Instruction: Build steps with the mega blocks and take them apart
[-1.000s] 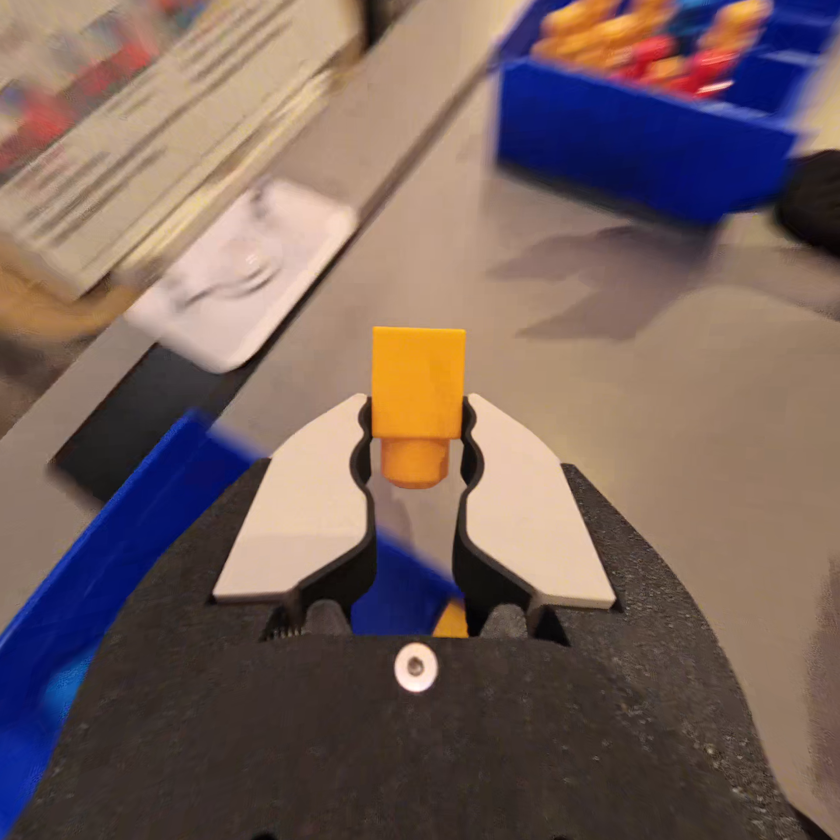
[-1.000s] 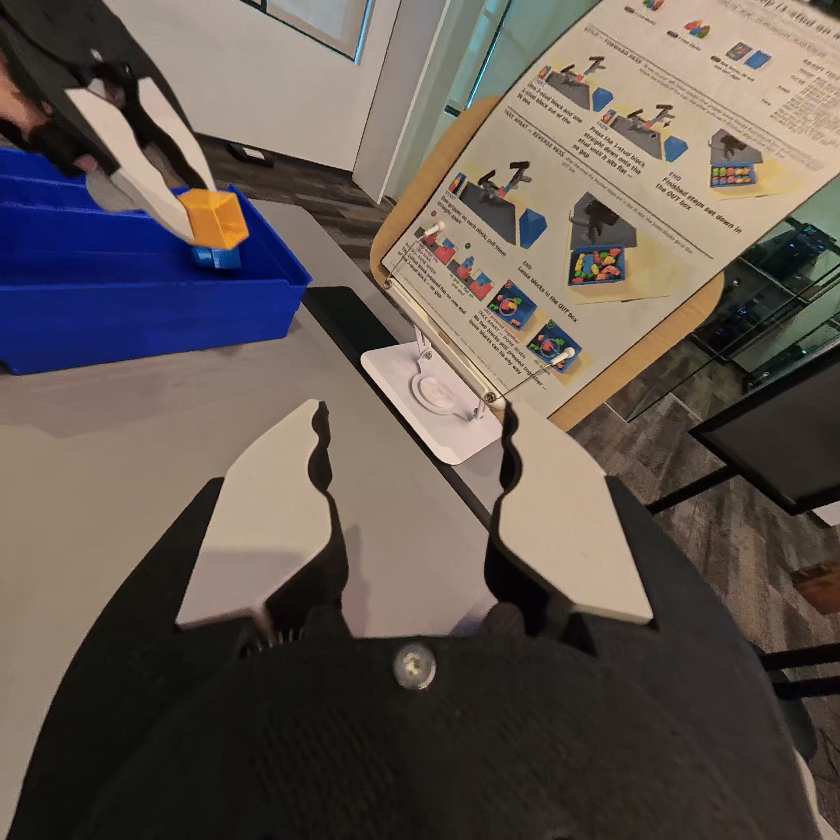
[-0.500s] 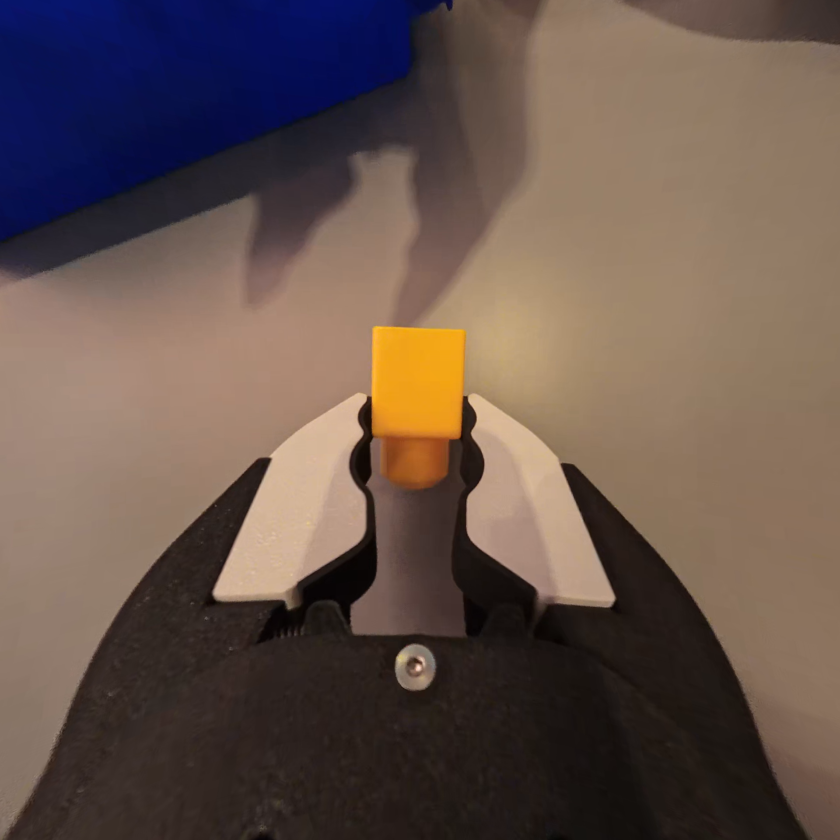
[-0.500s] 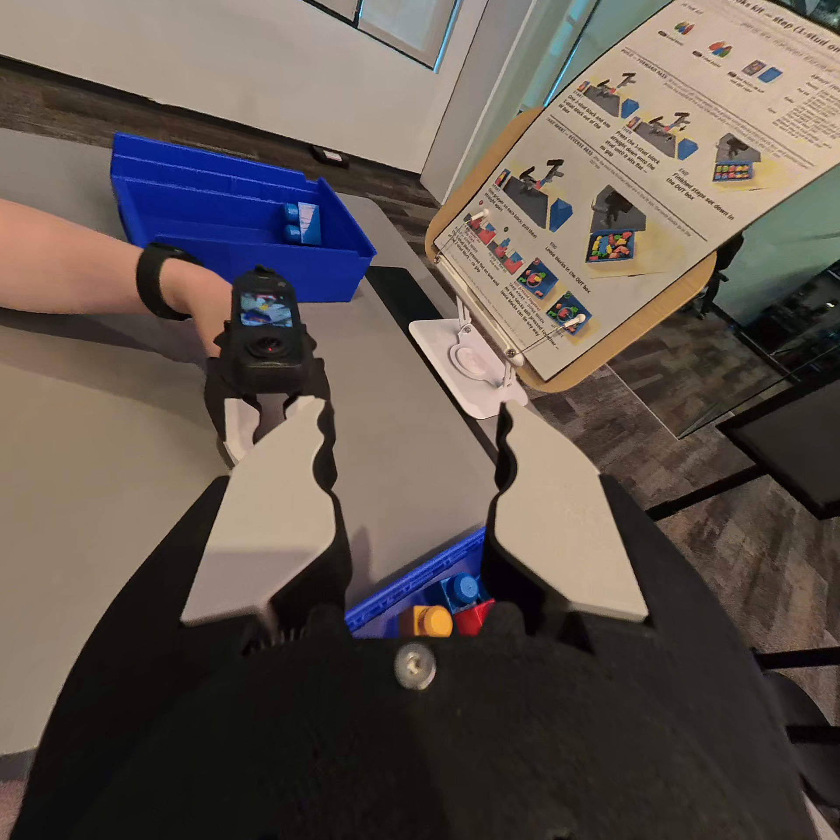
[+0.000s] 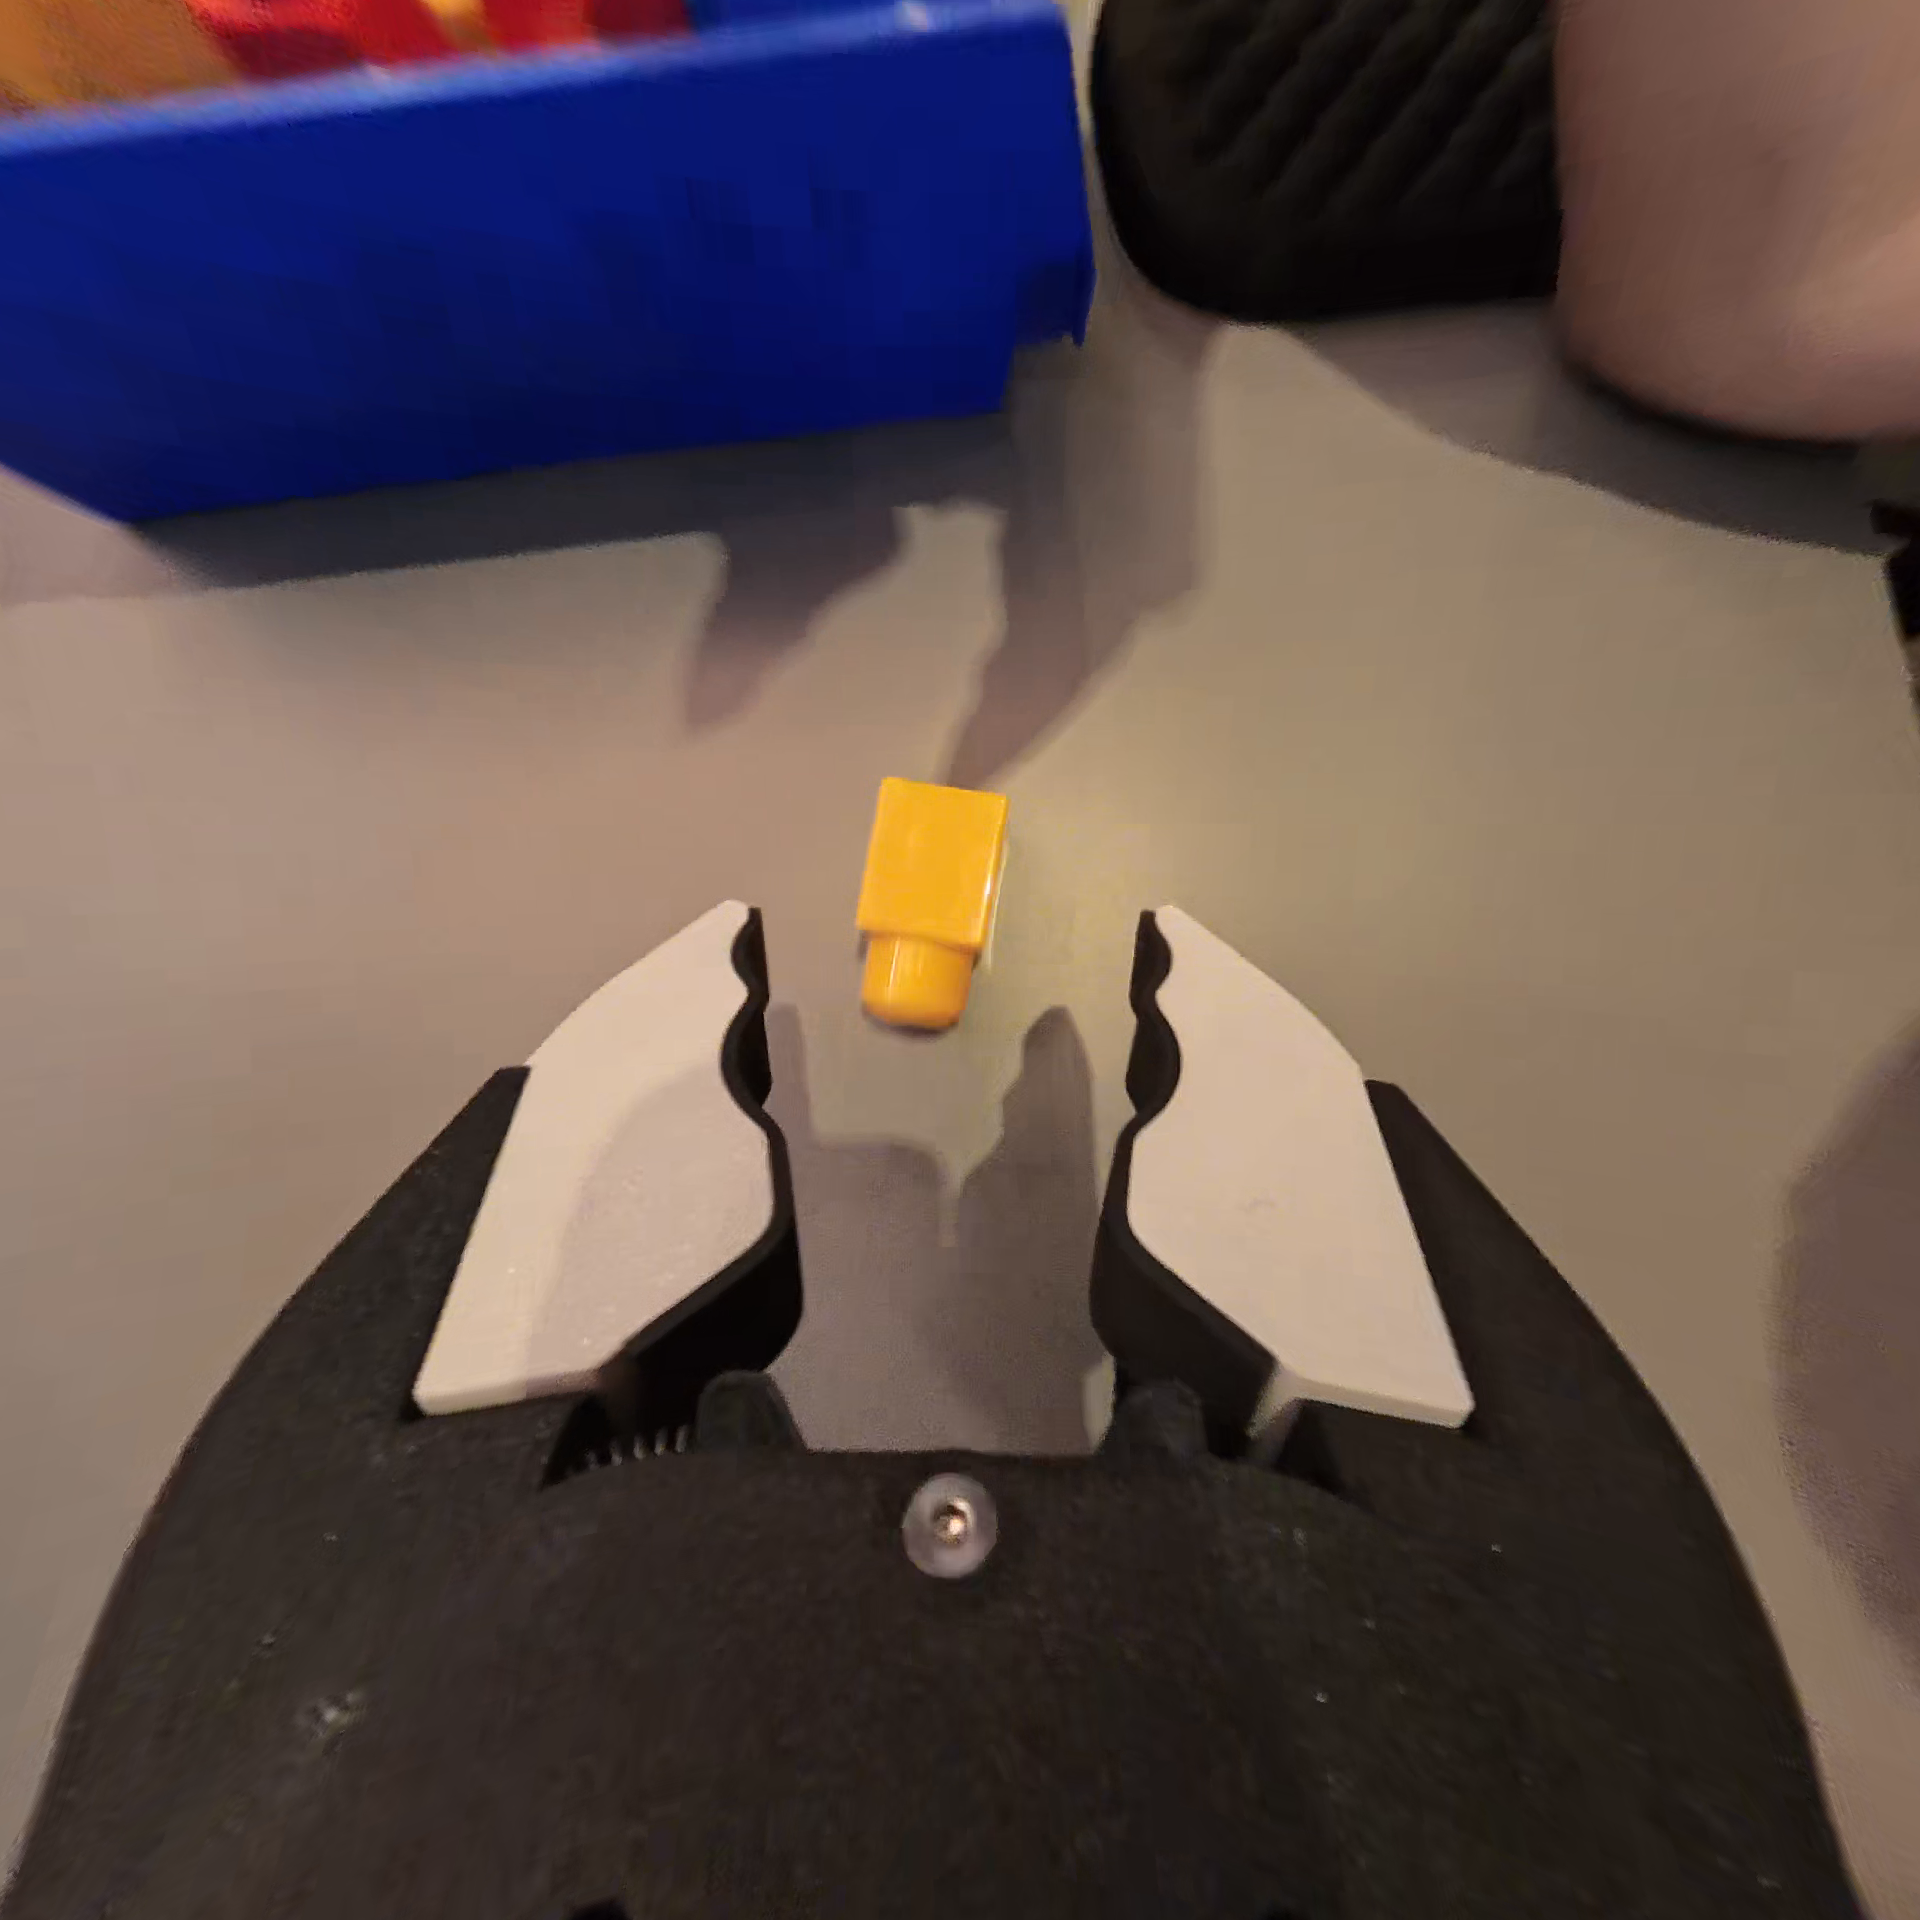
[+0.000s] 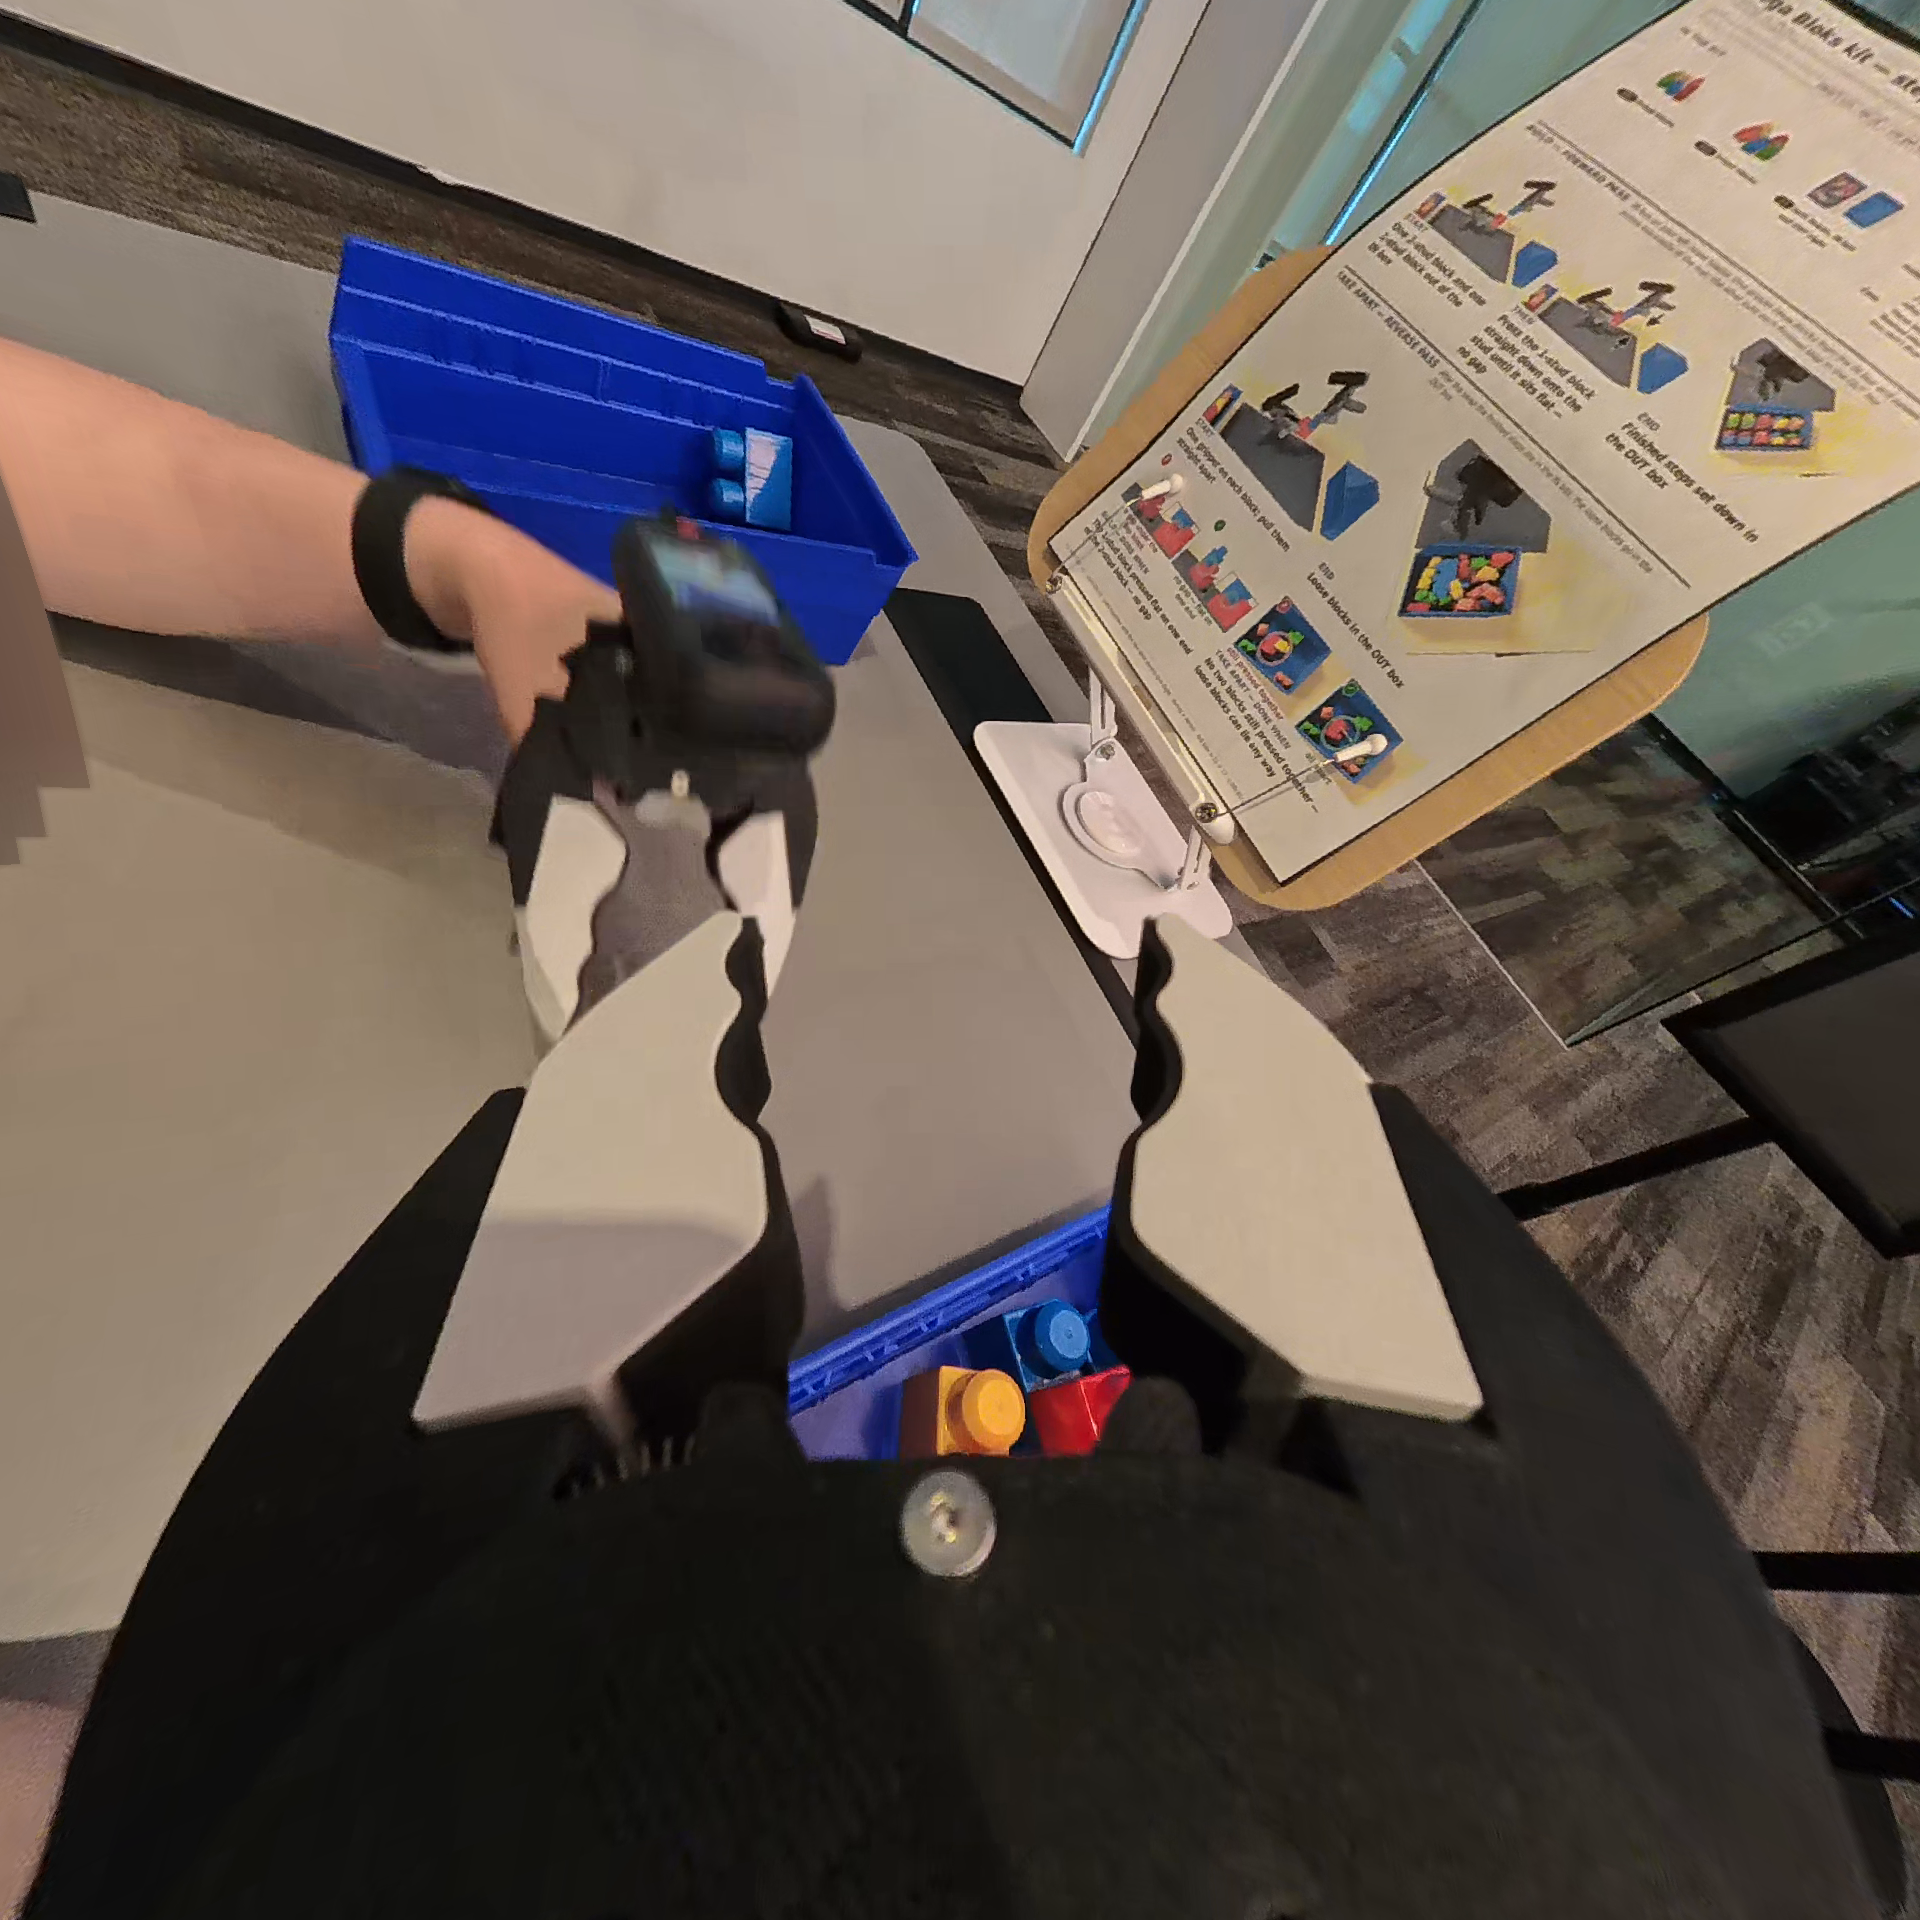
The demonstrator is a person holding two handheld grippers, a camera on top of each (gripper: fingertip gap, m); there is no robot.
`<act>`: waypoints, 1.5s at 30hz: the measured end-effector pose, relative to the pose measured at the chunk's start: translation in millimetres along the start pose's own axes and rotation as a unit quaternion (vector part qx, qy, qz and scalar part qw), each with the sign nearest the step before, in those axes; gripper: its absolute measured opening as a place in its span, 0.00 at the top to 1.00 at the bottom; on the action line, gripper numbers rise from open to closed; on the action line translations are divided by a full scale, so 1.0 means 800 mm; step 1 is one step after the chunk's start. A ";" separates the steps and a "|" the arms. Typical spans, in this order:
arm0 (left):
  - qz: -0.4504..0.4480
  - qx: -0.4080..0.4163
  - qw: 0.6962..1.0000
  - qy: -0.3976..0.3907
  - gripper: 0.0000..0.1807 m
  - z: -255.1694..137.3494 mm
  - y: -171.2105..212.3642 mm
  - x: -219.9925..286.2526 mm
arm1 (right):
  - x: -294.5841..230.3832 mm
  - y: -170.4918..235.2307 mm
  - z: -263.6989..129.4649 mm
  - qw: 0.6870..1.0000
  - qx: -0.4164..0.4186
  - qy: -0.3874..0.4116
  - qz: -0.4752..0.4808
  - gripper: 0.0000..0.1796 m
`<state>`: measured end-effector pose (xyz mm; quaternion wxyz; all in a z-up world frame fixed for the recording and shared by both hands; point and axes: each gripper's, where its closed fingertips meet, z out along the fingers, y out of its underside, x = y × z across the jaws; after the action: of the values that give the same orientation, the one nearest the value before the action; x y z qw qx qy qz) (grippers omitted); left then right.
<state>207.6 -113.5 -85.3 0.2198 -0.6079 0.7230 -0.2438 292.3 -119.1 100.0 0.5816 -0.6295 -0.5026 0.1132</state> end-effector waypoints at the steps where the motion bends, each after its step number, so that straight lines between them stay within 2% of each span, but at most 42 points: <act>1: -0.004 0.010 1.000 -0.024 0.62 -0.031 -0.005 0.000 | -0.001 -0.001 -0.001 1.000 0.006 -0.003 0.002 0.62; 4: -0.031 0.077 0.987 -0.137 0.64 -0.140 -0.014 -0.010 | -0.001 -0.001 -0.004 1.000 0.015 -0.007 0.009 0.62; 8: -0.115 0.096 0.944 -0.295 0.63 -0.274 0.042 -0.032 | -0.001 0.002 -0.005 1.000 0.009 -0.006 0.009 0.61; 10: -0.164 0.085 0.925 -0.331 0.61 -0.311 0.088 -0.032 | -0.002 0.002 -0.004 1.000 0.010 -0.008 0.010 0.62; 12: -0.212 0.061 0.918 -0.329 0.63 -0.327 0.132 -0.026 | -0.003 0.003 -0.001 1.000 0.007 -0.011 0.010 0.61; 16: -0.346 0.020 0.884 -0.315 0.65 -0.332 0.207 -0.017 | -0.003 0.010 0.011 1.000 -0.017 -0.012 0.011 0.62; 19: -0.400 -0.074 0.845 -0.349 0.62 -0.330 0.265 -0.024 | -0.004 0.017 0.020 0.999 -0.038 -0.012 0.010 0.62; 24: -0.495 -0.137 0.822 -0.246 0.60 -0.269 0.303 -0.015 | -0.008 0.028 0.028 0.997 -0.073 -0.012 0.003 0.61; 27: -0.516 -0.207 0.797 -0.236 0.56 -0.245 0.337 -0.015 | -0.007 0.032 0.029 0.997 -0.081 -0.011 0.005 0.61; 28: -0.520 -0.220 0.794 -0.224 0.54 -0.237 0.342 -0.013 | -0.007 0.033 0.029 0.997 -0.082 -0.012 0.006 0.61; 30: -0.531 -0.238 0.789 -0.196 0.58 -0.222 0.347 -0.005 | -0.006 0.035 0.028 0.996 -0.083 -0.011 0.008 0.61; 34: -0.547 -0.274 0.770 -0.183 0.56 -0.215 0.363 0.005 | -0.004 0.042 0.026 0.996 -0.091 -0.012 0.015 0.61; 45: -0.579 -0.243 0.765 -0.144 0.53 -0.211 0.367 0.010 | -0.007 0.062 0.033 0.991 -0.135 -0.017 0.016 0.62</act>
<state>-123.7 -65.2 -135.1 -0.0172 -0.9721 0.2285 -0.0504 295.1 -98.3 47.6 0.4805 -0.7086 -0.5127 0.0643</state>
